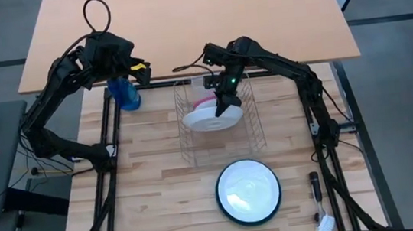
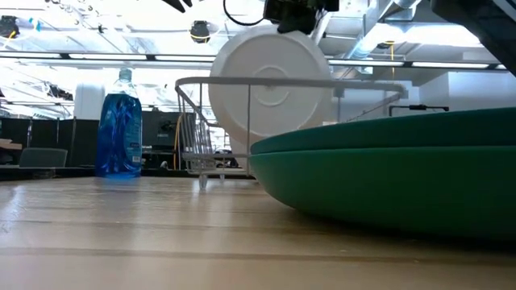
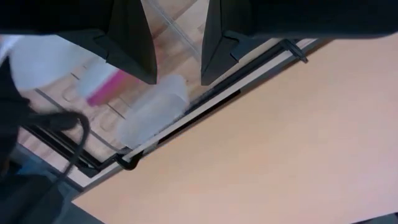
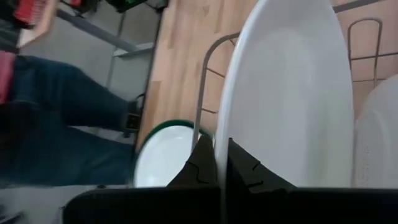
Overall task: Sort dishes
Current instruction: Put the white plate in the dish rack
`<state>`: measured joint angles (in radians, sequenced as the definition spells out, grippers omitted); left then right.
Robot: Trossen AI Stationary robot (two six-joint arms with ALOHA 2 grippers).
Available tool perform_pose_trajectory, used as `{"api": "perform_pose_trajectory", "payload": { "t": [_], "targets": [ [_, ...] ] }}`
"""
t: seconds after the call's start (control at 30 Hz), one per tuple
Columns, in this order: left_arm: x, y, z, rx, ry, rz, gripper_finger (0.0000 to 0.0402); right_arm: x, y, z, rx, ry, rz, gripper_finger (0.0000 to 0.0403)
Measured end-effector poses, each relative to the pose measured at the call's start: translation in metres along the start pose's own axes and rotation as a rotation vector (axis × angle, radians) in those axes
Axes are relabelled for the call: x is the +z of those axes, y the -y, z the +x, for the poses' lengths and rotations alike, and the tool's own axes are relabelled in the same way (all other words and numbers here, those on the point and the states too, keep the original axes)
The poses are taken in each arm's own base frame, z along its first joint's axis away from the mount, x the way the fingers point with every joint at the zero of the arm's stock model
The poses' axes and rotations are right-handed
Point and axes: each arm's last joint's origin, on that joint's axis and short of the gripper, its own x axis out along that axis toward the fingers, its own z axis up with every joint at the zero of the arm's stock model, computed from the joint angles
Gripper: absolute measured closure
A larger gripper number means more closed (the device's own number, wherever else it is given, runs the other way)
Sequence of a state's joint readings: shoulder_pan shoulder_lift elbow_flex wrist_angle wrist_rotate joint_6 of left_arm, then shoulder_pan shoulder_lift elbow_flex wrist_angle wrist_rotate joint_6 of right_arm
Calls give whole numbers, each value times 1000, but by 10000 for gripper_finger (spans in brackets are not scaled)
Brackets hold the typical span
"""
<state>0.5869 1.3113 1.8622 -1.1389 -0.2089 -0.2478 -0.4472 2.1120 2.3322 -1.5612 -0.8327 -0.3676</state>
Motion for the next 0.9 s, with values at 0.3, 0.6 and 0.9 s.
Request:
{"api": "perform_pose_trajectory", "payload": {
  "t": [0.3,0.6,0.9],
  "targets": [
    [-1,0,0,3,-12,3,283,2,-12,13,40,-31,29,403],
    [-3,-6,1,17,-50,15,283,2,-16,3,0,-13,58,403],
    [-6,-5,28,33,-167,51,283,2,-21,-3,41,18,108,403]
  ]
}}
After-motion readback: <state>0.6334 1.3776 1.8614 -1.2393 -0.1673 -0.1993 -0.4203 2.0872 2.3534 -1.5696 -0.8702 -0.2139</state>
